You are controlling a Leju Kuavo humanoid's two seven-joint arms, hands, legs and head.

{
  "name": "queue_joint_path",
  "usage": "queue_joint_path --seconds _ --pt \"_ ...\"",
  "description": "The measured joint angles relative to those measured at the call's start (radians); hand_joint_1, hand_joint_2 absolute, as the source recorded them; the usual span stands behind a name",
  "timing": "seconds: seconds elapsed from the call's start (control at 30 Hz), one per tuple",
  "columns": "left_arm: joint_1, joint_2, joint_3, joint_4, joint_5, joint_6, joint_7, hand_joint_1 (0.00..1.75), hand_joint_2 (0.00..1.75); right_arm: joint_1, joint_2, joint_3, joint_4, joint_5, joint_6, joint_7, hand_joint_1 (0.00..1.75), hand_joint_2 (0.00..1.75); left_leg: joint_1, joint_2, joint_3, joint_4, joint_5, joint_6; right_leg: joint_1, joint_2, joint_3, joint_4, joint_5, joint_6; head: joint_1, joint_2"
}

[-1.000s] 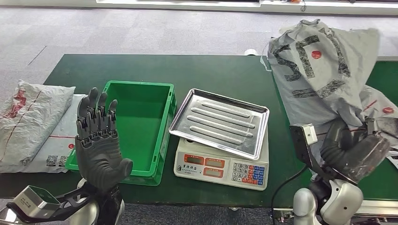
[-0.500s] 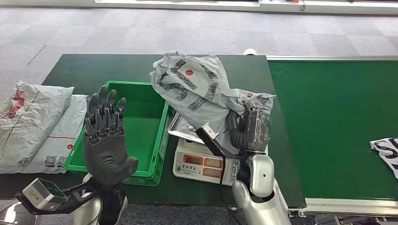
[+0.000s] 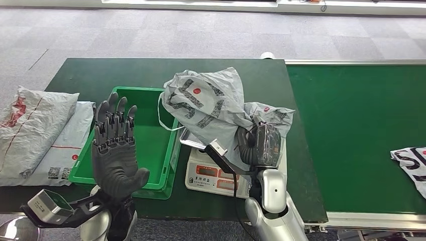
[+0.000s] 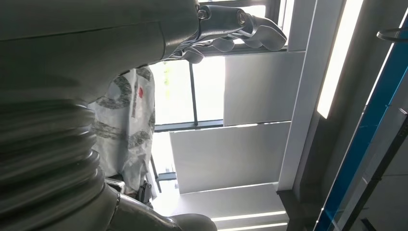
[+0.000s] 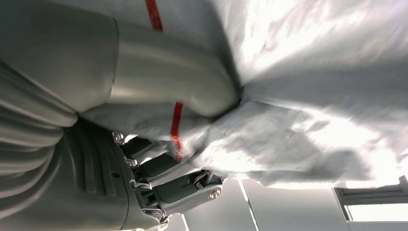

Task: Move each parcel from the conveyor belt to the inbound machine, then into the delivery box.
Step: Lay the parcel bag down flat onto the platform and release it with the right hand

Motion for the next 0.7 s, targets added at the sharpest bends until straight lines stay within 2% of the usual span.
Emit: queue_joint_path --seconds 0.23,0.37,0.6,0.7 --pt "0.000 0.000 0.000 0.002 -0.004 0.004 0.000 0.00 1.75 0.000 -0.002 0.003 0.015 0.000 -0.005 0.007 0.00 1.75 0.000 0.000 0.000 0.000 0.000 0.000 0.000 0.000 0.000 0.000 0.000 0.000 0.000 0.000" --pt "0.000 0.000 0.000 0.002 -0.011 0.018 0.000 0.00 1.75 0.000 -0.002 0.004 0.019 -0.036 0.013 -0.019 0.00 0.00 0.000 0.000 0.000 0.000 0.000 0.000 0.000 0.000 0.000 0.000 0.000 0.000 0.000 0.000" --pt "0.002 0.001 0.000 -0.008 -0.012 0.031 0.000 0.00 1.75 0.000 -0.002 0.001 0.018 -0.344 0.095 -0.217 0.00 0.00 0.000 0.000 0.000 0.000 0.000 0.000 0.000 0.000 0.000 0.000 0.000 0.000 0.000 0.000" --pt "0.002 0.001 0.000 -0.010 -0.013 0.032 0.000 0.00 1.75 0.009 -0.002 -0.006 -0.004 -0.605 0.163 -0.389 0.00 0.00 0.000 0.000 0.000 0.000 0.000 0.000 0.000 0.000 0.000 0.000 0.000 0.000 0.000 0.000"
